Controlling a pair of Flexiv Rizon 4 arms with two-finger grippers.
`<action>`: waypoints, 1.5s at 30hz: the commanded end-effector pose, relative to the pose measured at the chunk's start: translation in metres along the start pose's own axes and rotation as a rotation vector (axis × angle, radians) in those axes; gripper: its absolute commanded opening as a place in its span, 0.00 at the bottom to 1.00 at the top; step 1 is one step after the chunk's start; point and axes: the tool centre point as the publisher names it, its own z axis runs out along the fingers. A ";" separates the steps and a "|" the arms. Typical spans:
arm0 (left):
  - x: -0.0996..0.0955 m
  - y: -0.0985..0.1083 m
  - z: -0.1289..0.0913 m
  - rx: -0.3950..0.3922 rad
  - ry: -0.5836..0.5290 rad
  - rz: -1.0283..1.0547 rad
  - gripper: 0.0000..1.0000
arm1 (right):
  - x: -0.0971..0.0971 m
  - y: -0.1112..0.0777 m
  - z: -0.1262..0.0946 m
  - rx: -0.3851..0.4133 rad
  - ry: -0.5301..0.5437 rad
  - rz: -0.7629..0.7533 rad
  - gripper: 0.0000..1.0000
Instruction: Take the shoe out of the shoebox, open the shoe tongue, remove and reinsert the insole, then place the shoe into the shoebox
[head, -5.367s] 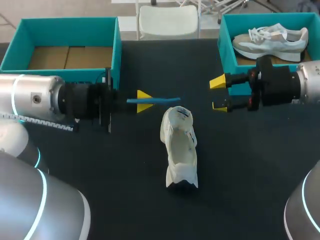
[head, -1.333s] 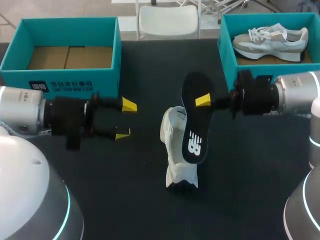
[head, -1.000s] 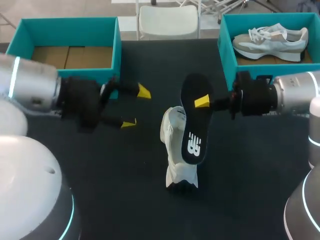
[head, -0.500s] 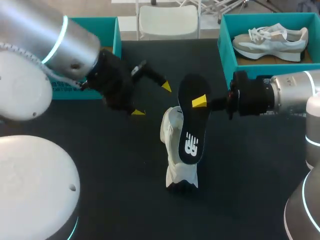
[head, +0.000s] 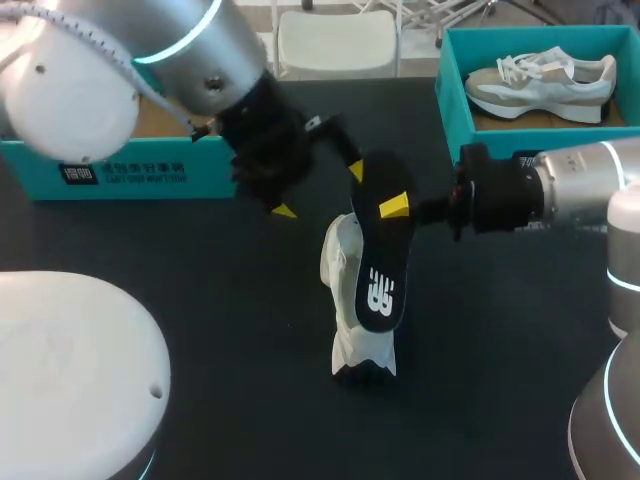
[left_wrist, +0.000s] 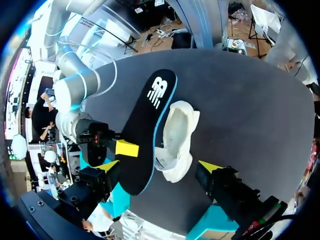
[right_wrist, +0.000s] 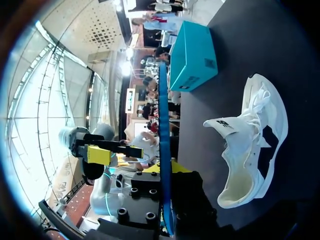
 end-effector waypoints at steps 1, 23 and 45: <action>-0.021 -0.003 0.006 -0.072 0.425 0.000 1.00 | 0.003 0.004 0.002 0.014 -0.015 -0.002 0.00; -0.054 0.004 0.025 0.003 0.545 0.068 1.00 | 0.004 0.008 0.005 0.017 -0.022 -0.011 0.00; -0.032 0.006 0.026 0.111 0.204 0.197 1.00 | 0.004 0.010 0.003 0.015 -0.024 -0.005 0.00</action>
